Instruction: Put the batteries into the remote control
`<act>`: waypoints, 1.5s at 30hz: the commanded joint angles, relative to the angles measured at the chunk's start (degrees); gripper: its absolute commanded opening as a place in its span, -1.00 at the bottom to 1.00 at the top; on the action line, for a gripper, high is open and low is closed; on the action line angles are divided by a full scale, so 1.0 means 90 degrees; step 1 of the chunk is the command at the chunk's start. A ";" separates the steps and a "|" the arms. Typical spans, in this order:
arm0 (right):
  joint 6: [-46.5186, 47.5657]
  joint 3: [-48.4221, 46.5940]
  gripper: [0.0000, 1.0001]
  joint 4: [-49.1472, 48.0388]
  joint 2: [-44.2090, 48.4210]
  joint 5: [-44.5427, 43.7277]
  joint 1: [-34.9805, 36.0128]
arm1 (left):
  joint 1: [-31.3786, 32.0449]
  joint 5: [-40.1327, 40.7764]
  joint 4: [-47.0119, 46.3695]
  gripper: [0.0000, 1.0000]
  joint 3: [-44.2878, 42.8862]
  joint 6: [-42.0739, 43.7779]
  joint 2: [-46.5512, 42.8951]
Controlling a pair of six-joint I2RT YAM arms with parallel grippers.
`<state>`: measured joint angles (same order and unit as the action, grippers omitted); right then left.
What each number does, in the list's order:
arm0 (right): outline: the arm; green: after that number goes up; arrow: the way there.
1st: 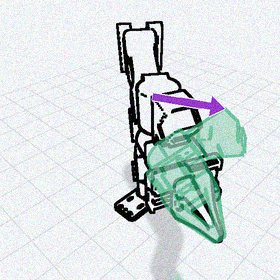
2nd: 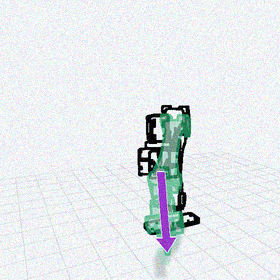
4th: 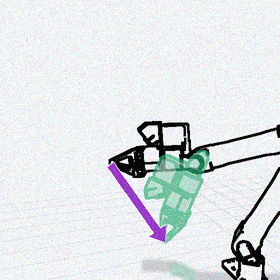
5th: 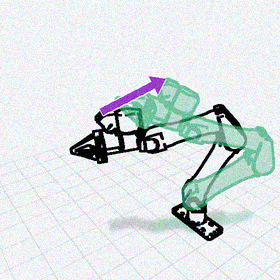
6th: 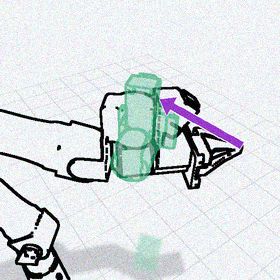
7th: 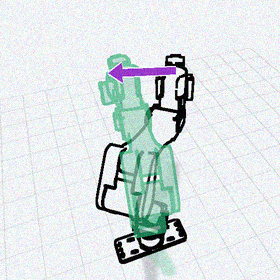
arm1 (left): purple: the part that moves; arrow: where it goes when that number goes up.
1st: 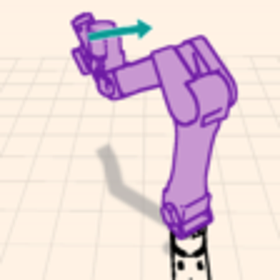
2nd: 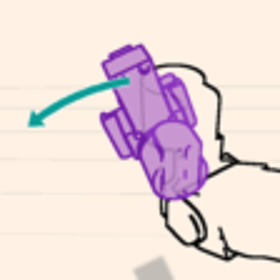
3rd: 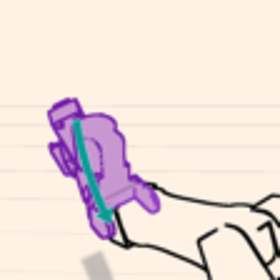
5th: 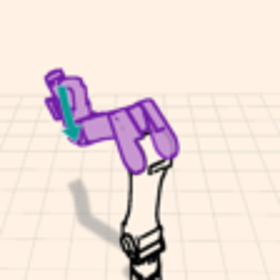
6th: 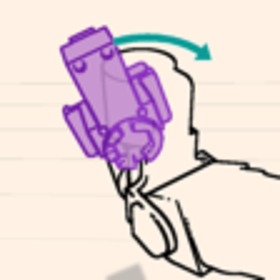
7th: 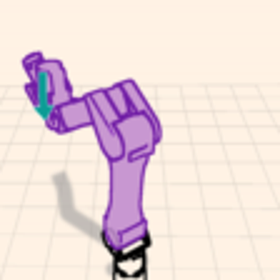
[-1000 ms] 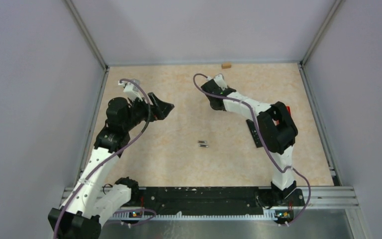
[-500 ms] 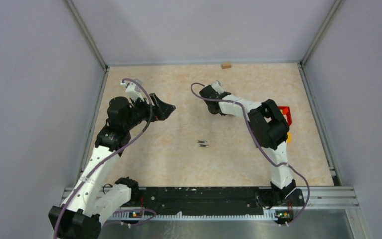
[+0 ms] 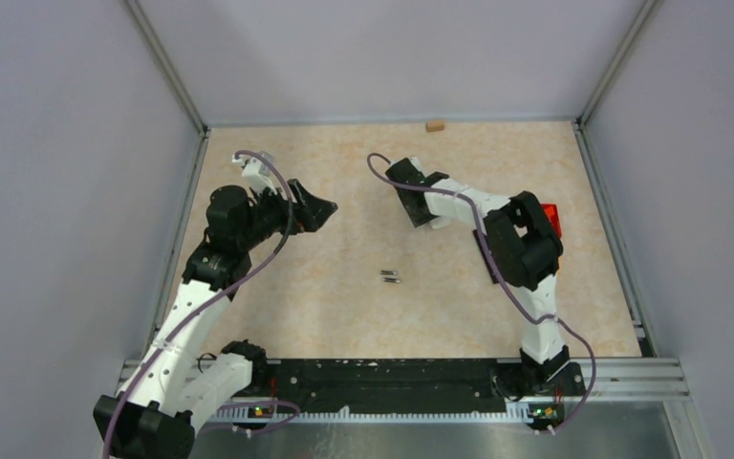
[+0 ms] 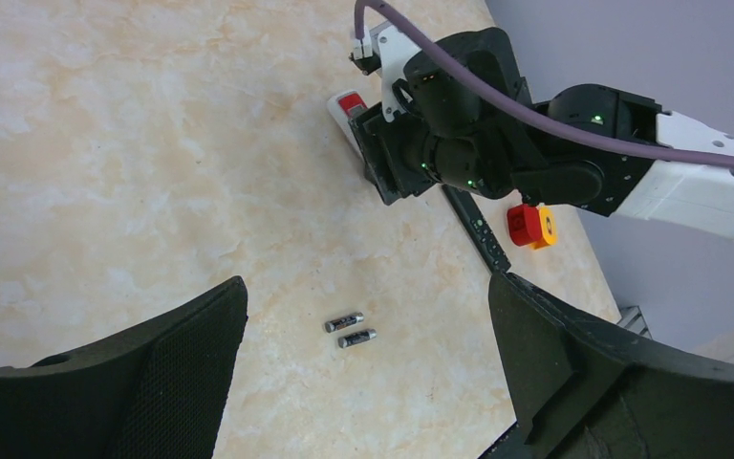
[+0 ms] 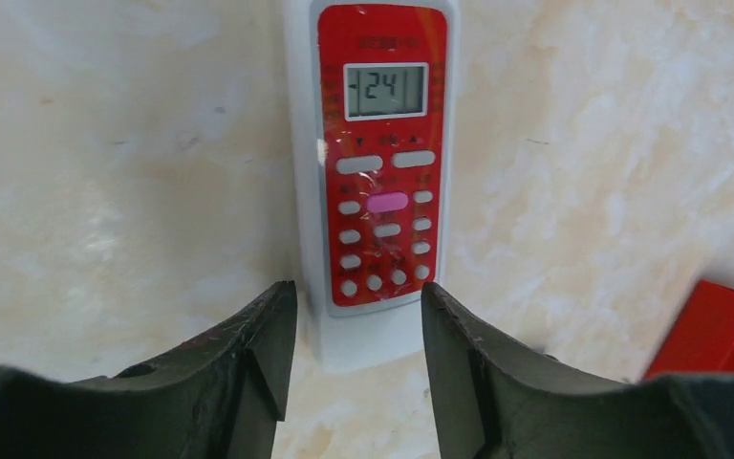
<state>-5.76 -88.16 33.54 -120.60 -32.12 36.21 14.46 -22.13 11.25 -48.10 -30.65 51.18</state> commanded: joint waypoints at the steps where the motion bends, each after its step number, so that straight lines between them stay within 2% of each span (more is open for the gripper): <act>1: -0.0255 0.0106 0.12 -0.0049 0.0818 0.1457 -0.0032 | 0.0015 -0.0003 -0.0103 0.97 -0.0154 0.0104 -0.0024; 3: -0.0361 0.0297 0.40 -0.0154 0.1200 0.2059 -0.0079 | 0.0012 -0.0022 -0.0057 0.97 -0.0202 0.0237 -0.0031; 4: -0.0381 0.0403 0.45 -0.0195 0.1416 0.2319 -0.0117 | 0.0014 -0.0015 0.0042 0.97 -0.0277 0.0366 -0.0032; 9: -0.0695 0.1232 0.47 -0.0302 0.2585 0.2629 -0.0373 | 0.0014 0.0094 0.0488 0.98 -0.0520 0.0700 -0.0027; 15: -0.1365 0.2588 0.47 -0.0096 0.3645 0.1770 -0.0964 | 0.0015 -0.0098 0.0317 0.97 -0.0408 0.0559 -0.0003; 22: -0.1866 0.3907 0.48 -0.0118 0.4317 0.1748 -0.1648 | 0.0015 -0.0201 0.0260 0.97 -0.0391 0.0525 0.0038; 34: -0.1807 0.4572 0.47 -0.0517 0.4197 0.2635 -0.2253 | 0.0015 -0.0191 0.0281 0.97 -0.0386 0.0545 0.0037; 42: -0.1487 0.4600 0.35 -0.0712 0.4075 0.2894 -0.2581 | 0.0015 -0.0202 0.0304 0.97 -0.0420 0.0541 0.0044; 45: -0.1550 0.4531 0.22 -0.0608 0.3803 0.2721 -0.2592 | 0.0015 -0.0229 0.0303 0.97 -0.0419 0.0525 0.0054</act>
<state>-20.01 -46.17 29.10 -83.81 -7.31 13.58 14.46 -23.33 15.16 -50.37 -26.24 51.55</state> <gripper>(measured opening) 0.652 0.986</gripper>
